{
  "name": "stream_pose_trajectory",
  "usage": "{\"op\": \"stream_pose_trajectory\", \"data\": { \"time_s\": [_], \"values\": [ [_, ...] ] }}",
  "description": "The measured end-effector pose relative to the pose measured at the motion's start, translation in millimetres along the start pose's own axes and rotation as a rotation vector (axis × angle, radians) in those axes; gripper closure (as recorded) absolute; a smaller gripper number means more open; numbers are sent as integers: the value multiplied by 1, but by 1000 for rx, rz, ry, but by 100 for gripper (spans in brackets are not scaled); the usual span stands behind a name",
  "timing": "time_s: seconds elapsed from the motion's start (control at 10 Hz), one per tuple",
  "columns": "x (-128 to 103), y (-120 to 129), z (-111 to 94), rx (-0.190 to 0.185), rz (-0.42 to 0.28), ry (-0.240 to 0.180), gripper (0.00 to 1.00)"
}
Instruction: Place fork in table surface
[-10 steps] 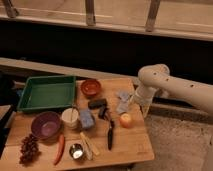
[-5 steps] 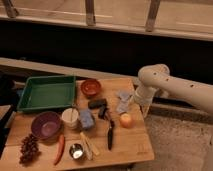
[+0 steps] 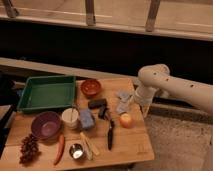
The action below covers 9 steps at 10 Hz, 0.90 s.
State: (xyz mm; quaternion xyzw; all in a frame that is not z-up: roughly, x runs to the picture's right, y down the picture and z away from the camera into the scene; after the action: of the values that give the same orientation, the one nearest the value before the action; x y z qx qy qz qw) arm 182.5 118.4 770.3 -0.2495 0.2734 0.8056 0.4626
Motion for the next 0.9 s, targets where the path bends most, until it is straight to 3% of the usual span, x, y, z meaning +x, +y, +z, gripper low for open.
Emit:
{"op": "stream_pose_trajectory", "data": {
  "time_s": [0.9],
  "values": [
    [1,0,0,8,-8,-5,34]
  ]
}}
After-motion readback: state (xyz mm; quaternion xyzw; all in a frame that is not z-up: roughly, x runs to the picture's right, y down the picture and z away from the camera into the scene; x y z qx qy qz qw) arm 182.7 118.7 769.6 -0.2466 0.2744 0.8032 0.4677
